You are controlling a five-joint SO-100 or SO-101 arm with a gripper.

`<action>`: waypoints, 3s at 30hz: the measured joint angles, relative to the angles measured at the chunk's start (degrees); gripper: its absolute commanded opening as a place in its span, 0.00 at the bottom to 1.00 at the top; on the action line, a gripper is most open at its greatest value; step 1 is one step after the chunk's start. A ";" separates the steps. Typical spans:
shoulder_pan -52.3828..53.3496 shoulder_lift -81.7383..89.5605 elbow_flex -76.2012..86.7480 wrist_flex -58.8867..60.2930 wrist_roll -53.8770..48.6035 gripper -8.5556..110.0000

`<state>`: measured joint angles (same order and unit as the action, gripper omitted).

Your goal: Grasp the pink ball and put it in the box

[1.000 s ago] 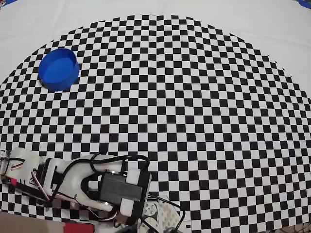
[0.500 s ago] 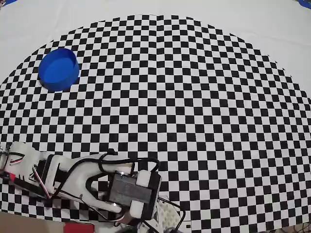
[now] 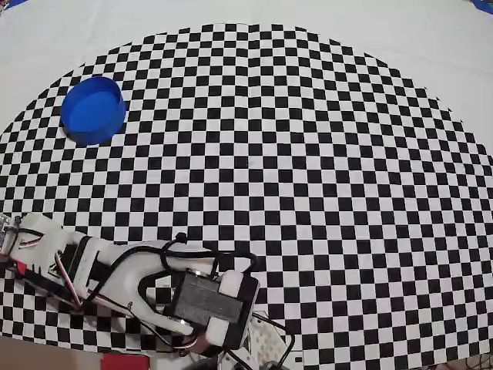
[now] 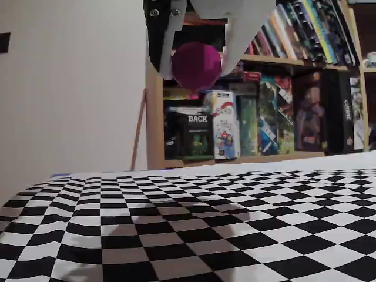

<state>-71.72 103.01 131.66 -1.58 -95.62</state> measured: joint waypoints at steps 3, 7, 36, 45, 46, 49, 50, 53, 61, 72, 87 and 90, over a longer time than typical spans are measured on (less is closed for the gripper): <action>1.41 0.00 0.00 0.00 0.00 0.07; 1.76 0.00 -0.26 0.00 0.00 0.07; 10.81 -5.63 -6.42 0.09 -0.09 0.07; 12.83 -7.91 -10.28 0.09 -0.09 0.07; 13.54 -7.91 -10.37 0.09 -0.09 0.07; 13.54 -7.91 -10.37 0.09 -0.09 0.07; 13.89 -7.91 -10.37 0.09 -0.09 0.07; 15.56 -7.91 -10.37 0.09 -0.09 0.07; 17.58 -9.58 -10.55 0.09 -0.09 0.07; 20.83 -10.55 -11.43 0.09 -0.09 0.07; 26.37 -13.89 -13.01 0.00 -0.09 0.07; 26.54 -14.59 -13.62 -0.26 -0.09 0.07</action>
<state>-45.18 88.42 118.04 -1.85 -95.71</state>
